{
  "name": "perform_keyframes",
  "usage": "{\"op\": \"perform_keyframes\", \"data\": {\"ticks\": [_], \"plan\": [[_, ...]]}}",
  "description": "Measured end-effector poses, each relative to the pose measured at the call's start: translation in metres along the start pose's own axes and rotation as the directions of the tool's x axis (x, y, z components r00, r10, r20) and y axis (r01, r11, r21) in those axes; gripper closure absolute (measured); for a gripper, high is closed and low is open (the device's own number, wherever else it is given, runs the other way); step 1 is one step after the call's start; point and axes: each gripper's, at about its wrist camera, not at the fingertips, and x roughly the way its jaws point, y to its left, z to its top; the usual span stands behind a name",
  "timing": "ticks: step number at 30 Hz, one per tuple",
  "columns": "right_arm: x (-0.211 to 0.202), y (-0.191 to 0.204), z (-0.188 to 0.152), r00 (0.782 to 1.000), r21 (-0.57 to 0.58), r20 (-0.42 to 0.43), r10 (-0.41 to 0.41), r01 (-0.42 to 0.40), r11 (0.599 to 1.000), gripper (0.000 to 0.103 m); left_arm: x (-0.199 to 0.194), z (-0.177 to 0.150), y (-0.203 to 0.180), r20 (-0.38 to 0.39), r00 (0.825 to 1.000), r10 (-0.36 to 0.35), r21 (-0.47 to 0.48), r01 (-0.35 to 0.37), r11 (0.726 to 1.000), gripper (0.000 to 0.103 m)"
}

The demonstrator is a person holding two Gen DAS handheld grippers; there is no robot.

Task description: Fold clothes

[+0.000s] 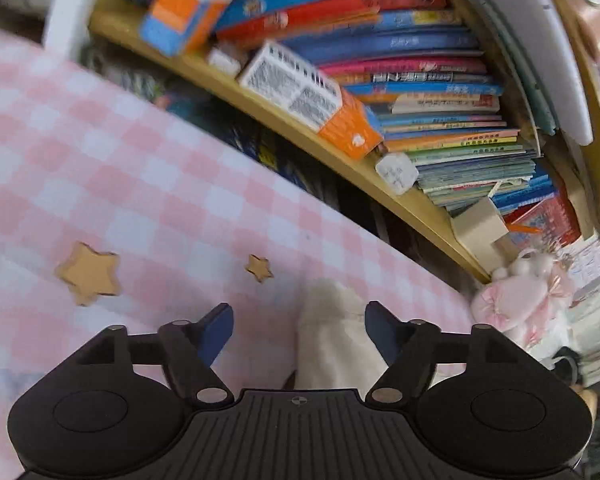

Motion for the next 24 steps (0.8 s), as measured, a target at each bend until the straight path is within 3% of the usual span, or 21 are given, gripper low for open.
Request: {"op": "perform_keyframes", "data": {"ticks": [5,8,12,15,17,18,21,24], "plan": [[0.000,0.000,0.002,1.000,-0.017,-0.009,0.017,-0.017,1.000,0.061,-0.032,-0.036,-0.016,-0.050,0.998,0.024,0.140,-0.017,0.990,0.029],[0.000,0.000,0.003,0.999,-0.027,-0.020,0.046,-0.047,0.999,0.052,-0.055,-0.065,-0.024,-0.061,0.997,0.057,0.218,-0.043,0.975,0.029],[0.001,0.001,0.004,0.995,-0.040,-0.037,0.090,-0.091,0.995,0.035,-0.075,-0.093,-0.027,-0.071,0.991,0.118,0.231,-0.098,0.968,0.029],[0.001,0.000,0.006,0.993,-0.040,-0.043,0.109,-0.111,0.993,0.035,-0.077,-0.103,-0.031,-0.090,0.988,0.129,0.223,-0.106,0.969,0.032],[0.000,-0.006,0.008,0.990,-0.010,-0.043,0.134,-0.135,0.991,0.035,-0.079,-0.109,-0.033,-0.102,0.985,0.136,0.218,-0.111,0.970,0.046],[-0.001,-0.010,0.010,0.988,0.008,-0.042,0.147,-0.147,0.989,0.037,-0.080,-0.113,-0.035,-0.108,0.984,0.140,0.215,-0.114,0.970,0.060],[-0.003,-0.019,0.013,0.986,0.035,-0.042,0.160,-0.159,0.987,0.052,-0.083,-0.123,-0.039,-0.127,0.980,0.150,0.208,-0.122,0.971,0.087],[-0.004,-0.025,0.014,0.988,0.017,-0.041,0.152,-0.151,0.988,0.068,-0.088,-0.131,-0.039,-0.102,0.979,0.178,0.209,-0.154,0.966,0.097]]}}
